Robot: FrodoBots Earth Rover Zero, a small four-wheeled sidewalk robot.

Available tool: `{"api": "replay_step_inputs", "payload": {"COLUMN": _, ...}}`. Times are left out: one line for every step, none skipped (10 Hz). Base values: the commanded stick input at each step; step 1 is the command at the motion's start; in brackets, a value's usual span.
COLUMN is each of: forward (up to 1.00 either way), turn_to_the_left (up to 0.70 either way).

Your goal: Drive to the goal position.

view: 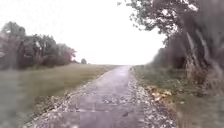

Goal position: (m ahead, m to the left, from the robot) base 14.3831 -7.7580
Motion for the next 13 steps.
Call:
{"api": "replay_step_inputs", "payload": {"forward": 1.0, "turn_to_the_left": 0.0}}
{"api": "replay_step_inputs", "payload": {"forward": 1.0, "turn_to_the_left": 0.0}}
{"api": "replay_step_inputs", "payload": {"forward": 1.0, "turn_to_the_left": 0.0}}
{"api": "replay_step_inputs", "payload": {"forward": 1.0, "turn_to_the_left": 0.0}}
{"api": "replay_step_inputs", "payload": {"forward": 1.0, "turn_to_the_left": 0.0}}
{"api": "replay_step_inputs", "payload": {"forward": 1.0, "turn_to_the_left": 0.0}}
{"api": "replay_step_inputs", "payload": {"forward": 1.0, "turn_to_the_left": 0.0}}
{"api": "replay_step_inputs", "payload": {"forward": 1.0, "turn_to_the_left": 0.0}}
{"api": "replay_step_inputs", "payload": {"forward": 1.0, "turn_to_the_left": 0.0}}
{"api": "replay_step_inputs", "payload": {"forward": 1.0, "turn_to_the_left": 0.0}}
{"api": "replay_step_inputs", "payload": {"forward": 1.0, "turn_to_the_left": 0.0}}
{"api": "replay_step_inputs", "payload": {"forward": 1.0, "turn_to_the_left": 0.0}}
{"api": "replay_step_inputs", "payload": {"forward": 1.0, "turn_to_the_left": 0.0}}
